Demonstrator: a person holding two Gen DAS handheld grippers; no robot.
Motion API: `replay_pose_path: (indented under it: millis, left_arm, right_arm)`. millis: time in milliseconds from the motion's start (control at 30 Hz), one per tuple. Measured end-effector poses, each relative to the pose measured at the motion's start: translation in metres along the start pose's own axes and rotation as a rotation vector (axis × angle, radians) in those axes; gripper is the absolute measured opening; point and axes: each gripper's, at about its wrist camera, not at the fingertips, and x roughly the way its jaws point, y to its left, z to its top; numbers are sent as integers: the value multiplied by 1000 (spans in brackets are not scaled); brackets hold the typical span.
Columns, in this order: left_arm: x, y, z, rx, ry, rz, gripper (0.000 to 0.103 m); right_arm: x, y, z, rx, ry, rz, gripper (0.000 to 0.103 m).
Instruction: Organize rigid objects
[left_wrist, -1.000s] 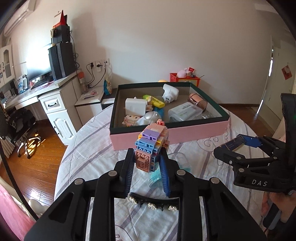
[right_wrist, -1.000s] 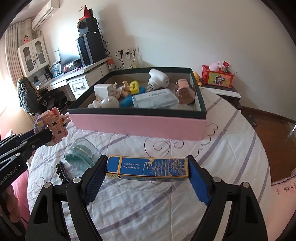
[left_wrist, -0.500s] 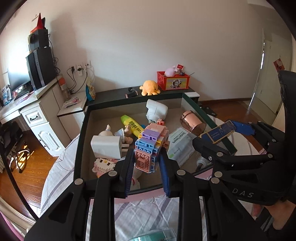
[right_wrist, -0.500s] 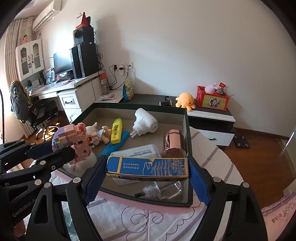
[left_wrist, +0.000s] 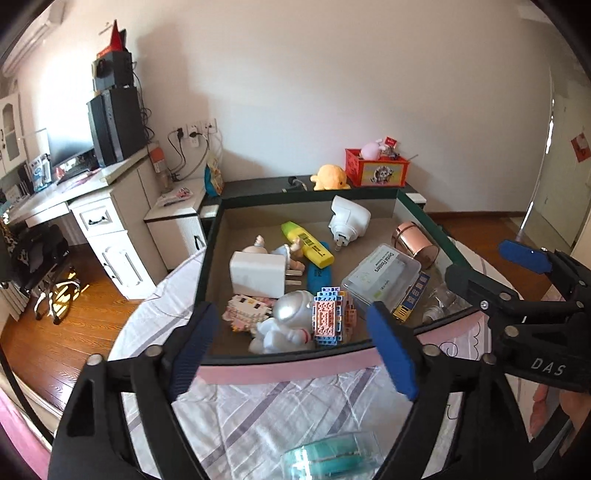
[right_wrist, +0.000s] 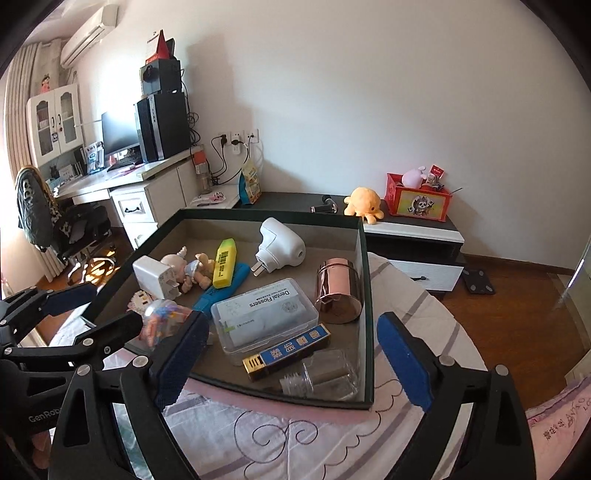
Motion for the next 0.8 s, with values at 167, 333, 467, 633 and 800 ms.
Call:
replay_pose_path:
  millis: [167,333,467,633,800]
  left_arm:
    - [-72,7,-15,-24,-113,27,103]
    - [-134,7,-33,-39,-172,52,103]
    - [-179,5,-50,-40,-210,62,103]
    - [-228,4,-64,-53,-248,50,103]
    - [-275,2,-76,-54,-302,58,103]
  right_arm:
    - [-64,9,-10,29,-66,0,103]
    - [-133,27,-28,28,-138,19,103]
    - [-182,43,-43,19,-175,27,103]
    - [-235,58,-62,12,-215,-3,103]
    - [-281,72,-76,-1,-264,-14,103]
